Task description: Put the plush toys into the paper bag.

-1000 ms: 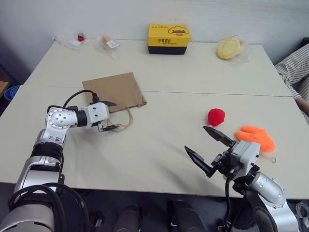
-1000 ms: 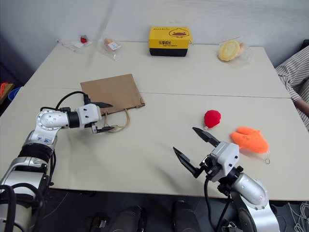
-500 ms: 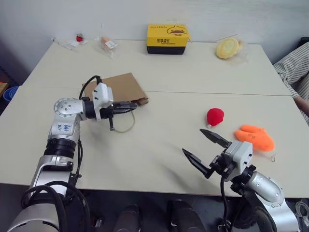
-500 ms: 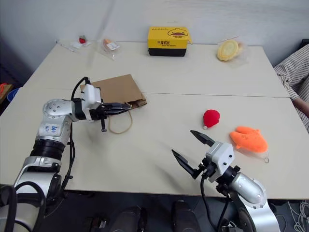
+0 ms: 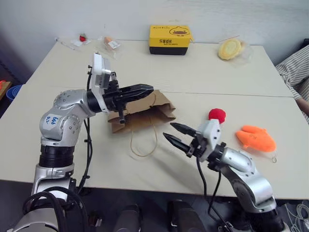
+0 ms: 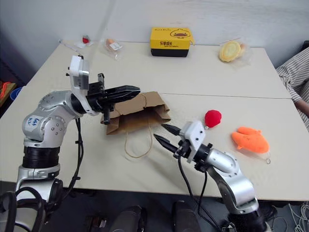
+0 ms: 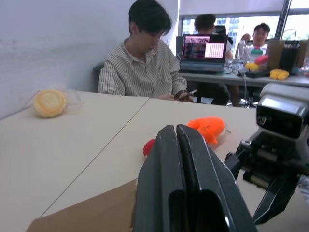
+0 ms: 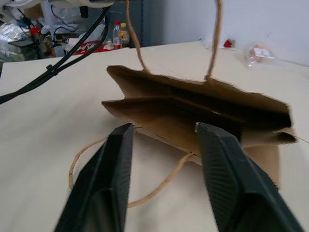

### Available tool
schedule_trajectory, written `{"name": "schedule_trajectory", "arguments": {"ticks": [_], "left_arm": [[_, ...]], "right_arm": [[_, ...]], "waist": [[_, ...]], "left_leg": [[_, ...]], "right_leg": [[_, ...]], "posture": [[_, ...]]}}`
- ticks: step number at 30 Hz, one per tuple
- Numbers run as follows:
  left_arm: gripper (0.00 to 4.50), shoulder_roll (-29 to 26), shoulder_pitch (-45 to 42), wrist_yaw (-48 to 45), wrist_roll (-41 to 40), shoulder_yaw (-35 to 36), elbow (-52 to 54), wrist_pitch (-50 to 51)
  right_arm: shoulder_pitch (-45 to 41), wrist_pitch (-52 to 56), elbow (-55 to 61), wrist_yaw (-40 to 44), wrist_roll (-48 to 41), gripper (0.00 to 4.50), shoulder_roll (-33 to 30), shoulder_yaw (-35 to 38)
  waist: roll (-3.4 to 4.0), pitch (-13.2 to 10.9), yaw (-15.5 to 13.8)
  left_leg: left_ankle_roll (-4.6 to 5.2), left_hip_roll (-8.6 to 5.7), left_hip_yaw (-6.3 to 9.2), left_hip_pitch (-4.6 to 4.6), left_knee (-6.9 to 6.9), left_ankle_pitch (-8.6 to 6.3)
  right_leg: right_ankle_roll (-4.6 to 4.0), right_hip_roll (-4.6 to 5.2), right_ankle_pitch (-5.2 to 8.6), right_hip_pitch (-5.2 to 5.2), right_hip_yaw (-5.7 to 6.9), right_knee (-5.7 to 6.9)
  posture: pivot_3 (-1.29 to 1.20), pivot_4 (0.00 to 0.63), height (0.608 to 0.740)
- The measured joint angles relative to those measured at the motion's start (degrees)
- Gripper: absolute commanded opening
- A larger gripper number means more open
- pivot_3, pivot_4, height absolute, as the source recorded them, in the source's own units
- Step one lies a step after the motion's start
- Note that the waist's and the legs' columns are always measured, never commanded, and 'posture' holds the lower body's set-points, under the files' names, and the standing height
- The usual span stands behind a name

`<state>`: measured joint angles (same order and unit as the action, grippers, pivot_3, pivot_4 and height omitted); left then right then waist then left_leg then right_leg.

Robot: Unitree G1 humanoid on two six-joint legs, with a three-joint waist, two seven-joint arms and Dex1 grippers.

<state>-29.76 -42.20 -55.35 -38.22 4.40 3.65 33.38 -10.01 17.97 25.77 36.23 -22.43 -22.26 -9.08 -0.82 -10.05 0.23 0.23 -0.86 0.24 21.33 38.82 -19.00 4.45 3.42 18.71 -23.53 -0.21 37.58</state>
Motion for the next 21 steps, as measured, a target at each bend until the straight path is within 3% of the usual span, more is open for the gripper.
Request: {"name": "schedule_trajectory", "arguments": {"ticks": [3, 21], "left_arm": [[0.00, 0.5, 0.1, 3.2, -1.5, 0.3, 1.5, 3.6], [0.00, 8.8, -0.2, 18.5, -16.3, 2.4, 9.0, 19.7]], "right_arm": [[-2.3, 1.0, -2.7, -0.9, 1.9, 0.04, 1.8, -2.3], [-14.4, 3.7, -19.3, -11.5, 15.6, 0.04, 12.1, -6.9]], "waist": [[0.00, 0.0, 0.0], [0.01, 0.0, 0.2]], "left_leg": [[0.00, 0.00, 0.00, 0.01, 0.01, 0.00], [-0.09, -0.02, 0.02, 0.04, 0.03, 0.04]], "right_leg": [[0.00, 0.00, 0.00, -0.01, 0.00, 0.00], [0.00, 0.00, 0.00, -0.09, 0.01, 0.06]], "posture": [[0.00, 0.150, 0.740], [0.00, 0.150, 0.740]]}}
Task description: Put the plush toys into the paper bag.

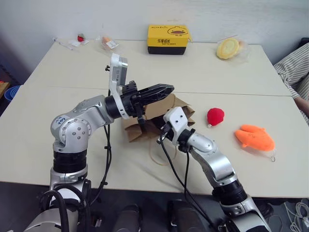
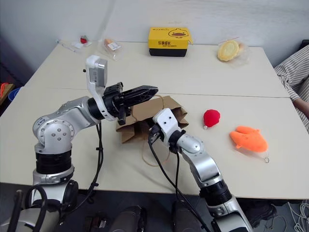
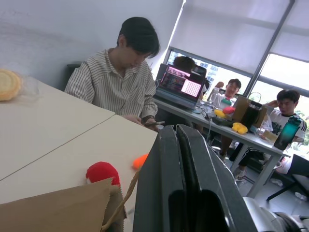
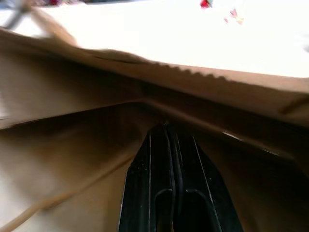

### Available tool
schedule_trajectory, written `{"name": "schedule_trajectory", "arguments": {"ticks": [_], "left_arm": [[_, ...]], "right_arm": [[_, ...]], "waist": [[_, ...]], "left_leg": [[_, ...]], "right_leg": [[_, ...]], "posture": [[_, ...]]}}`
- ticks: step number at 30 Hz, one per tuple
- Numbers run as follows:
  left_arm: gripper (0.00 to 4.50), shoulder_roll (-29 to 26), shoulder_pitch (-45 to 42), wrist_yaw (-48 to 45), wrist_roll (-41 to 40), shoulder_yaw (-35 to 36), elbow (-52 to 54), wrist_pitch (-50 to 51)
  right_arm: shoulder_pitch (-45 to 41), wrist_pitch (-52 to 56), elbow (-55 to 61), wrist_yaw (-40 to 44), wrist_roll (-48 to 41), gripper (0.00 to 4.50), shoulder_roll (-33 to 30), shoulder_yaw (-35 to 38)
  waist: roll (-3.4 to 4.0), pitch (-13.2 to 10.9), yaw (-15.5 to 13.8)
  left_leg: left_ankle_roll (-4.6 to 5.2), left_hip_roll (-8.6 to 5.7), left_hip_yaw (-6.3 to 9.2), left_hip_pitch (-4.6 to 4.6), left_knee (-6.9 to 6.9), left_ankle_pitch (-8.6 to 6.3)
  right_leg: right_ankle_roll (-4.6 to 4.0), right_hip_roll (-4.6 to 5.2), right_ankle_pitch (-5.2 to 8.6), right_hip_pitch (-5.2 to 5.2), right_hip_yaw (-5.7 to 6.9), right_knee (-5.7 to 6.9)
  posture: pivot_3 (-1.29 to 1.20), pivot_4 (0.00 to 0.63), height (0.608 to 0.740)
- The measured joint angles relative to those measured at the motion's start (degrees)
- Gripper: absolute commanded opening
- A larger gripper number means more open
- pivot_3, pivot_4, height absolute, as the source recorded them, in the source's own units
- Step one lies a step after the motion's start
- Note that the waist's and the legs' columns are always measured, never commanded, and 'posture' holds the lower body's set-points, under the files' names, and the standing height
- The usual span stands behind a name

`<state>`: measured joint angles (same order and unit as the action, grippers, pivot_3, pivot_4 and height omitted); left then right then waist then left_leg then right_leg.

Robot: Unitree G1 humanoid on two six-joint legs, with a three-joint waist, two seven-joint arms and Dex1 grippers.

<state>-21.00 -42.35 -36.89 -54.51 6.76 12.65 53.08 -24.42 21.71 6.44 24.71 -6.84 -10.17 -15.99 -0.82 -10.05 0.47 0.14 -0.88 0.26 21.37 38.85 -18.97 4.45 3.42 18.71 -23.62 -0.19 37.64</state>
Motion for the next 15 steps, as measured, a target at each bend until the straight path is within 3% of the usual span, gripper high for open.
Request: {"name": "schedule_trajectory", "arguments": {"ticks": [15], "left_arm": [[0.00, 2.6, -6.6, 9.2, -7.5, 6.9, -4.9, 0.7]], "right_arm": [[3.3, -0.1, -5.0, 0.7, 4.6, 0.04, -1.1, -0.1]], "waist": [[0.00, 0.0, 0.0]], "left_leg": [[-0.03, -0.02, 0.00, 0.02, 0.01, 0.01]], "right_leg": [[0.00, -0.01, 0.00, 0.01, 0.02, -0.03]], "posture": [[0.00, 0.150, 0.740]]}}
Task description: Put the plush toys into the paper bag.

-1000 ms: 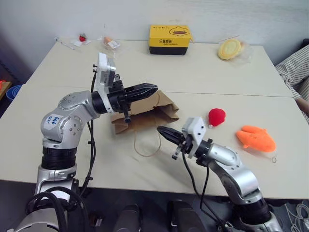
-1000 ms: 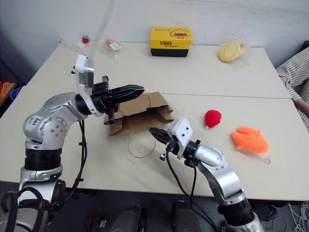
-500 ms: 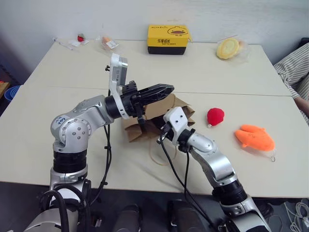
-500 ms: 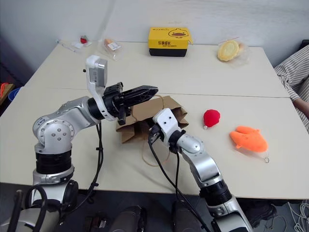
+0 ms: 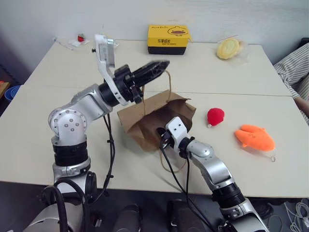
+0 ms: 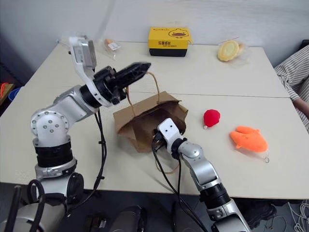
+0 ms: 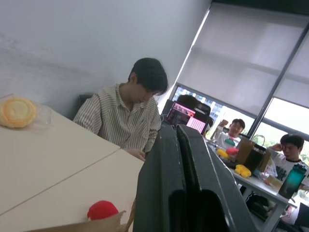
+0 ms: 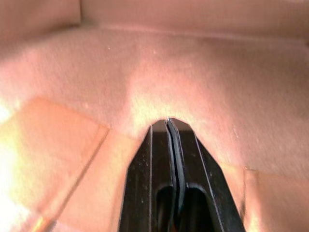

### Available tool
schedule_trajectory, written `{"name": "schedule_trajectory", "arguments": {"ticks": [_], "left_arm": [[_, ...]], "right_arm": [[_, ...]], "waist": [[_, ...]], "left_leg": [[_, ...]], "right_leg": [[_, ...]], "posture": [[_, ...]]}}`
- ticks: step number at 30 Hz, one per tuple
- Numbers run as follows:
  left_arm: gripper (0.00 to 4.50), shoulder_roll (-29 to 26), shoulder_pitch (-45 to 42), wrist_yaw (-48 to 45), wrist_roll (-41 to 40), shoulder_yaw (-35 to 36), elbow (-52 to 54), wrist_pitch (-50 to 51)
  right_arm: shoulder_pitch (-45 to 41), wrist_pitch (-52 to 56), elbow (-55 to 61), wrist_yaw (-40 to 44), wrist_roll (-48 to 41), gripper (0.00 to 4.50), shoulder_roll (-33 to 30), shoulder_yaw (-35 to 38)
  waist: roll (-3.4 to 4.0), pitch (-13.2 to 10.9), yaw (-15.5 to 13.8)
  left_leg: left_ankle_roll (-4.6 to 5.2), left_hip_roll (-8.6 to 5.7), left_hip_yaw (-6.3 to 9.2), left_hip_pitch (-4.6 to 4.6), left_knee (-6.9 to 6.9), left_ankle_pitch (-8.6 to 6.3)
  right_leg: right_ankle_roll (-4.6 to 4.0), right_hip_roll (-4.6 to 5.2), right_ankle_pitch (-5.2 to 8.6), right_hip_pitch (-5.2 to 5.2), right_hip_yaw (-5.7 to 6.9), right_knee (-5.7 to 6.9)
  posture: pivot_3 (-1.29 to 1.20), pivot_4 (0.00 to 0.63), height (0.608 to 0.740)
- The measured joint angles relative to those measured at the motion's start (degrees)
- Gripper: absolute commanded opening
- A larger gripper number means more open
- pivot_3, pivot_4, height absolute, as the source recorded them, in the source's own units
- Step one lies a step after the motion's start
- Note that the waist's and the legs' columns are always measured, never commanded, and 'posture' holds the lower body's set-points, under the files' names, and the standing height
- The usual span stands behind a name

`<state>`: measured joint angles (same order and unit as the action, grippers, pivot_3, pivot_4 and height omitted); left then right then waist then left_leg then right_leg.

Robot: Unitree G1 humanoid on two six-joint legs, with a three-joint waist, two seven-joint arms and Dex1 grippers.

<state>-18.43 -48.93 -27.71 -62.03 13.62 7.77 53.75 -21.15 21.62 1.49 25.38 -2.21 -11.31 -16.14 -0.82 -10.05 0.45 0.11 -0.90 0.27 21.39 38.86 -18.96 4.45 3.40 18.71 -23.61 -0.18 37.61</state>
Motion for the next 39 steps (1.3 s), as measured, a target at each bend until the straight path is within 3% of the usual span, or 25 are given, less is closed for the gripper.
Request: {"name": "schedule_trajectory", "arguments": {"ticks": [6, 13, 16, 21, 26, 32, 39], "left_arm": [[0.00, -0.8, -1.4, -0.3, -1.0, 0.3, -2.2, 1.2], [0.00, -1.2, 0.6, -4.2, 1.0, -4.0, -1.5, 1.1], [0.00, -1.5, 2.1, -5.6, 3.0, -5.9, -1.5, 0.6], [0.00, -1.1, 2.3, -6.9, 4.5, -6.0, -1.5, -1.0], [0.00, -0.6, 3.5, -8.7, 6.5, -6.8, -1.8, -3.1], [0.00, -0.9, 4.6, -13.3, 9.3, -8.1, -3.5, -5.3], [0.00, -0.9, 4.7, -17.8, 13.1, -10.3, -6.1, -8.2]], "right_arm": [[1.0, -1.8, 0.1, 1.6, -0.3, 0.04, -0.5, 0.8], [1.9, -7.3, 4.5, 8.5, -7.4, 0.20, -0.5, 3.0], [2.1, -4.8, 8.1, 10.4, -10.1, 0.93, -2.2, 3.9], [5.3, -2.7, 16.0, 13.2, -14.0, 2.64, -6.1, 5.6], [14.0, -2.8, 23.8, 16.8, -20.5, 4.48, -12.6, 14.1], [32.2, -7.1, 31.2, 22.2, -30.6, 4.48, -17.4, 31.3], [49.6, -23.4, 22.7, 25.2, -26.0, 4.48, -17.0, 52.6]], "waist": [[0.00, 0.0, 0.0], [0.02, 0.0, 0.0], [0.02, 0.0, 0.0], [0.02, 0.0, -0.2], [0.02, 0.0, -0.6], [0.03, 0.0, -0.6], [0.02, 0.0, -0.8]], "left_leg": [[-0.01, -0.01, 0.01, 0.00, 0.00, 0.00], [-0.05, -0.01, 0.02, 0.00, -0.05, 0.01], [-0.06, 0.00, 0.03, 0.00, -0.05, 0.01], [-0.06, -0.01, 0.05, 0.01, -0.07, 0.01], [-0.02, -0.06, 0.12, 0.02, -0.08, -0.01], [-0.02, -0.05, 0.07, -0.04, -0.28, 0.01], [0.03, -0.07, -0.04, -0.23, -0.57, 0.06]], "right_leg": [[0.00, 0.00, 0.00, 0.00, 0.01, 0.00], [0.00, -0.01, 0.00, 0.00, 0.01, -0.03], [0.00, -0.01, 0.00, 0.00, 0.01, -0.05], [0.00, 0.01, 0.00, 0.01, 0.01, -0.18], [0.01, 0.04, 0.00, 0.13, 0.04, -0.45], [0.03, 0.01, -0.02, 0.16, 0.00, -0.53], [0.04, 0.00, -0.02, 0.26, -0.11, -0.64]], "posture": [[0.00, 0.150, 0.740], [0.00, 0.150, 0.740], [0.00, 0.150, 0.740], [0.00, 0.150, 0.740], [0.00, 0.150, 0.740], [0.00, 0.150, 0.740], [0.00, 0.150, 0.740]]}}
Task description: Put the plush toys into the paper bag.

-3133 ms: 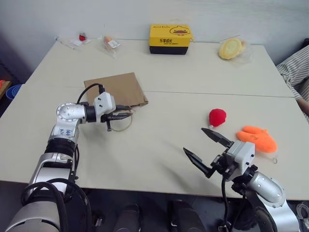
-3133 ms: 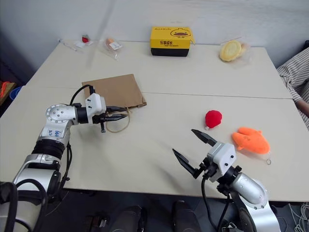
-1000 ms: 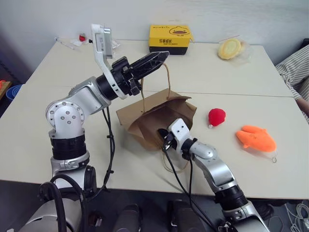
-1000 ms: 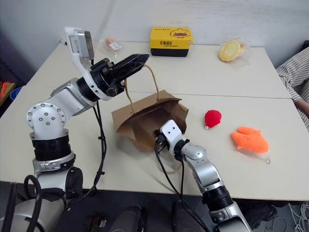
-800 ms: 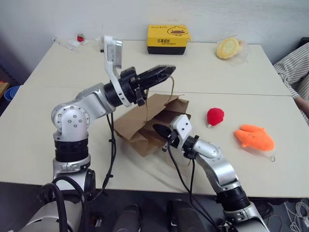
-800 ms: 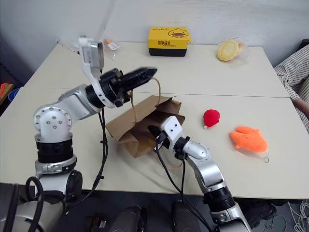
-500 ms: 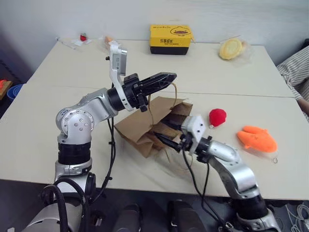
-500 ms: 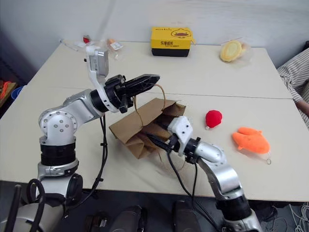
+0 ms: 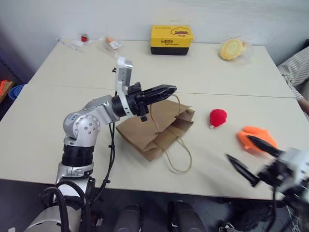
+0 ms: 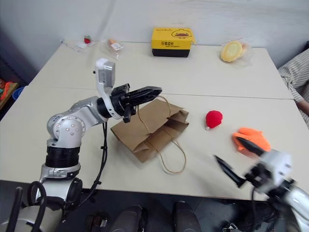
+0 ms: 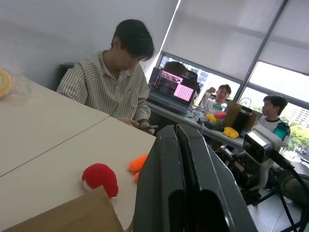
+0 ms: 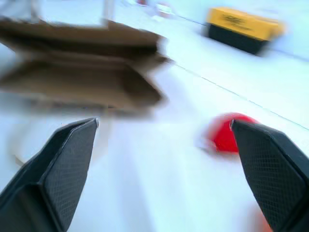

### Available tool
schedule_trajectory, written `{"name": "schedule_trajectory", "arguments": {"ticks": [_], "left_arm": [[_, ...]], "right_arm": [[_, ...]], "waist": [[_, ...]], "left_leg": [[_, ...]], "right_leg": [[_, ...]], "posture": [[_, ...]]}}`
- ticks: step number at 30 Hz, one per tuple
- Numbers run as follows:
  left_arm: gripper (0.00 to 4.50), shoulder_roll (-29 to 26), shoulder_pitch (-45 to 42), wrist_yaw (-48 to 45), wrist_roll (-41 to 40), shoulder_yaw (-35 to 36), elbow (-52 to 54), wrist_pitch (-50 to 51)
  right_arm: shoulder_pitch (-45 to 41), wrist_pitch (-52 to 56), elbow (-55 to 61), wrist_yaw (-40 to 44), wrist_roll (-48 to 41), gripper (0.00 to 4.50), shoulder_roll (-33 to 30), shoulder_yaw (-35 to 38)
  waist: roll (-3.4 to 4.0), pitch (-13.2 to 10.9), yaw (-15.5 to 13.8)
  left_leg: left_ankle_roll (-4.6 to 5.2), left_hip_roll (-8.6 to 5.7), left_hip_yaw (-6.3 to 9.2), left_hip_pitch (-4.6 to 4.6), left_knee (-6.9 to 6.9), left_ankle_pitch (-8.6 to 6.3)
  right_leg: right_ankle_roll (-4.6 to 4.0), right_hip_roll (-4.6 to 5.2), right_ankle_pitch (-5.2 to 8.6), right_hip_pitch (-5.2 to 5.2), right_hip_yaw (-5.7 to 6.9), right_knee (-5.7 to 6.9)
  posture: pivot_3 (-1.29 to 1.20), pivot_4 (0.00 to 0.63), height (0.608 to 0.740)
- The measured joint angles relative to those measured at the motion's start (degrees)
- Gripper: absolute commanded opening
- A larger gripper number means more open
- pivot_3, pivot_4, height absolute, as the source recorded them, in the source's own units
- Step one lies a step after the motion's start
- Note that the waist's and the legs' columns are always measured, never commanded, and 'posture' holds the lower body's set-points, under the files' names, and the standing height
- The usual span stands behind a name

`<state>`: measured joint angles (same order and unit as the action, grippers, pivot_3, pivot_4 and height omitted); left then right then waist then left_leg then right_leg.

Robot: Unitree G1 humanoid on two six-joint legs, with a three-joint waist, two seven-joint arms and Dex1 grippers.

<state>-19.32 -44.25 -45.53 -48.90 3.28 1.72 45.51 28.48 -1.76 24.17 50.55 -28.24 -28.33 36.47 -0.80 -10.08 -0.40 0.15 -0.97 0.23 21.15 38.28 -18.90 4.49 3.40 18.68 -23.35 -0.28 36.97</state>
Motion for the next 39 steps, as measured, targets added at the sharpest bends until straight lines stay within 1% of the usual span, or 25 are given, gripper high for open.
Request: {"name": "schedule_trajectory", "arguments": {"ticks": [3, 5, 7, 9, 12, 14, 18, 19, 21, 22, 24, 25, 27, 30, 33, 35, 37, 39], "left_arm": [[0.00, 0.5, 0.0, -0.8, 1.2, -1.1, -0.1, -1.0], [0.00, 0.5, 0.4, -0.9, 1.6, -1.2, -0.1, -1.3], [0.00, 0.7, 0.9, -0.9, 1.8, -1.2, 0.1, -1.5], [0.00, 1.0, 1.5, -0.7, 1.8, -1.2, 0.4, -1.6], [0.00, 1.6, 2.0, -0.2, 1.8, -1.1, 0.5, -1.7], [0.00, 2.1, 2.1, 0.1, 1.8, -1.1, 0.8, -1.7], [0.00, 2.7, 2.1, 1.0, 1.8, -1.0, 1.6, -1.7], [0.00, 2.8, 2.1, 1.1, 1.8, -1.0, 1.9, -1.7], [0.00, 2.8, 2.1, 1.3, 1.8, -1.0, 2.0, -1.7], [0.00, 2.7, 2.1, 1.5, 1.8, -1.0, 2.0, -1.7], [0.00, 2.6, 2.0, 1.6, 1.8, -0.9, 2.0, -1.7], [0.00, 2.4, 2.0, 1.6, 1.8, -0.9, 2.0, -1.7], [0.00, 2.2, 2.0, 1.5, 1.8, -0.9, 2.0, -1.7], [0.00, 1.8, 1.6, 1.0, 2.0, -0.9, 1.8, -1.8], [0.00, 1.2, 0.1, 0.3, 2.2, -0.9, 0.3, -1.9], [0.00, 1.1, -0.3, -0.4, 2.2, -0.7, -0.6, -2.1], [0.00, 1.0, -0.5, -1.0, 2.3, -0.7, -1.1, -2.2], [0.00, 1.0, -0.7, -1.7, 2.4, -0.7, -2.3, -2.4]], "right_arm": [[6.2, -7.5, -6.5, 0.3, 3.1, 4.48, 2.3, 4.8], [9.4, -10.8, -10.9, 0.4, 4.9, 4.48, 2.5, 7.0], [11.0, -12.7, -12.7, 0.3, 6.8, 4.48, 2.0, 7.7], [11.0, -12.9, -13.5, -0.3, 9.3, 4.48, -0.3, 7.6], [6.7, -9.0, -13.5, -2.6, 13.1, 4.48, -6.9, 6.4], [2.6, -5.2, -13.2, -4.3, 14.4, 4.48, -10.5, 5.0], [-8.3, 2.6, -16.2, -5.3, 18.7, 4.48, -18.5, -3.2], [-12.0, 4.3, -18.1, -5.5, 19.7, 4.48, -19.8, -5.9], [-15.6, 6.5, -20.7, -5.7, 20.6, 4.48, -20.9, -9.0], [-17.3, 6.4, -22.4, -5.7, 20.9, 4.12, -21.0, -10.5], [-20.7, 6.1, -26.1, -5.8, 22.3, 3.66, -21.3, -13.1], [-22.5, 6.1, -27.7, -5.9, 22.6, 3.20, -21.6, -13.9], [-24.2, 5.8, -29.5, -5.8, 22.6, 2.61, -21.9, -14.2], [-25.9, 5.2, -31.7, -5.3, 22.7, 1.58, -22.9, -15.5], [-26.1, 2.3, -32.6, -2.0, 21.1, 0.60, -23.4, -15.5], [-26.0, -2.6, -30.7, 3.0, 16.9, 0.25, -23.3, -15.4], [-25.9, -6.0, -26.3, 7.5, 12.1, 0.20, -23.3, -15.0], [-25.6, -7.2, -20.0, 11.0, 7.8, 0.20, -23.3, -14.9]], "waist": [[0.02, 0.0, -0.3], [0.02, 0.0, -0.3], [0.02, 0.0, 0.4], [0.05, 0.0, 0.8], [0.03, 0.0, 1.2], [0.05, 0.0, 0.7], [0.06, 0.0, 0.4], [0.05, 0.0, 0.3], [0.08, 0.0, -0.3], [0.07, 0.0, -0.6], [0.09, 0.0, -0.9], [0.08, 0.0, -0.9], [0.07, 0.0, -0.9], [0.08, 0.0, -0.9], [0.07, 0.0, -0.9], [0.10, 0.0, -0.7], [0.10, 0.0, -0.4], [0.10, 0.0, -0.3]], "left_leg": [[0.00, 0.00, -0.04, -0.05, -0.11, 0.00], [0.00, 0.00, -0.09, -0.07, -0.12, 0.01], [0.00, 0.01, -0.17, -0.13, -0.13, 0.01], [-0.01, 0.02, -0.24, -0.20, -0.14, 0.02], [-0.02, 0.01, -0.33, -0.31, -0.12, 0.06], [-0.05, 0.01, -0.28, -0.33, -0.13, 0.08], [-0.05, 0.00, -0.24, -0.16, -0.04, 0.11], [-0.04, -0.01, -0.23, -0.15, -0.03, 0.12], [-0.04, -0.01, -0.12, -0.06, -0.04, 0.14], [-0.05, 0.00, -0.09, -0.04, -0.04, 0.14], [-0.05, -0.03, -0.13, 0.01, -0.02, 0.14], [-0.04, -0.04, -0.14, 0.02, 0.01, 0.14], [-0.03, -0.04, -0.14, 0.01, 0.03, 0.14], [-0.03, -0.03, -0.14, 0.00, 0.03, 0.14], [-0.03, -0.04, -0.15, -0.01, 0.04, 0.15], [-0.03, -0.03, -0.20, -0.02, 0.02, 0.15], [-0.04, 0.02, -0.19, -0.02, 0.01, 0.15], [-0.06, 0.06, -0.13, -0.03, 0.02, 0.16]], "right_leg": [[0.00, 0.00, 0.00, -0.01, -0.04, -0.03], [0.00, 0.01, 0.00, -0.01, -0.10, -0.03], [0.00, 0.01, 0.00, 0.00, -0.18, 0.01], [0.00, 0.00, 0.00, 0.00, -0.24, 0.09], [0.03, -0.01, -0.02, 0.03, -0.32, 0.17], [0.03, -0.02, -0.02, 0.03, -0.27, 0.20], [0.03, -0.01, -0.02, -0.03, -0.22, 0.15], [0.04, -0.01, -0.02, -0.04, -0.21, 0.15], [0.03, 0.00, -0.02, -0.10, -0.13, 0.12], [0.03, -0.03, -0.02, -0.10, -0.10, 0.11], [0.04, 0.01, -0.02, -0.12, -0.11, 0.07], [0.05, 0.01, -0.03, -0.10, -0.12, 0.06], [0.06, 0.01, -0.03, -0.09, -0.12, 0.06], [0.06, 0.00, -0.03, -0.09, -0.11, 0.09], [0.06, 0.00, -0.04, -0.08, -0.11, 0.09], [0.07, -0.02, -0.04, -0.10, -0.14, 0.10], [0.08, -0.06, -0.04, -0.10, -0.12, 0.11], [0.08, -0.09, -0.04, -0.08, -0.08, 0.11]], "posture": [[0.00, 0.150, 0.740], [0.00, 0.150, 0.740], [0.00, 0.150, 0.740], [0.00, 0.150, 0.740], [0.00, 0.150, 0.740], [0.00, 0.150, 0.740], [0.00, 0.150, 0.740], [0.00, 0.150, 0.740], [0.00, 0.150, 0.740], [0.00, 0.150, 0.740], [0.00, 0.150, 0.740], [0.00, 0.150, 0.740], [0.00, 0.150, 0.740], [0.00, 0.150, 0.740], [0.00, 0.150, 0.740], [0.00, 0.150, 0.740], [0.00, 0.150, 0.740], [0.00, 0.150, 0.740]]}}
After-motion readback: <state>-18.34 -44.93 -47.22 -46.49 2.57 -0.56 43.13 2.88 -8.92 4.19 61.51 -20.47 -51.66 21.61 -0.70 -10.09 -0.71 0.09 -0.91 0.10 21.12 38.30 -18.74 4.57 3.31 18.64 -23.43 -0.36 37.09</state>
